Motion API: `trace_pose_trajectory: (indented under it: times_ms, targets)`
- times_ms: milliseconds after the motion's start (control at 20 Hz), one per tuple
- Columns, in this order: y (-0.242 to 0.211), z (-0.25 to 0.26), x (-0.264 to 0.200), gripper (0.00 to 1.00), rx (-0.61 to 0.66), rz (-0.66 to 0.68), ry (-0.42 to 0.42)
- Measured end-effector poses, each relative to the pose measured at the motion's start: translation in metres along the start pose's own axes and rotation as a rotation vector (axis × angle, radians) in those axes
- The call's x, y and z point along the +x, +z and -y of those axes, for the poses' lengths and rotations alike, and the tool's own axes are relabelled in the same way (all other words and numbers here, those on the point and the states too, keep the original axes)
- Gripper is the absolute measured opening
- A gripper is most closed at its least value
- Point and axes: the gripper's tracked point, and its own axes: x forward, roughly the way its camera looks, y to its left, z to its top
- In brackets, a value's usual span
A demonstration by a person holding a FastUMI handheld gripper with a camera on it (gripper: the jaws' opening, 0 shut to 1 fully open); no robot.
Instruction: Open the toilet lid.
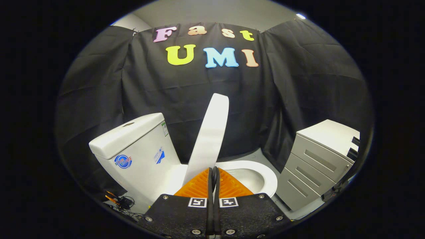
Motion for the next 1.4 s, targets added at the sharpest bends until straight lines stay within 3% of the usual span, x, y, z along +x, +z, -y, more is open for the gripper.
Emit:
trace_pose_trajectory:
  times_ms: [750, 1400]
  targets:
    - [0.014, -0.064, -0.009, 0.0, -0.17, 0.042, 0.054]
    - [0.018, -0.148, -0.012, 0.0, -0.294, 0.064, 0.178]
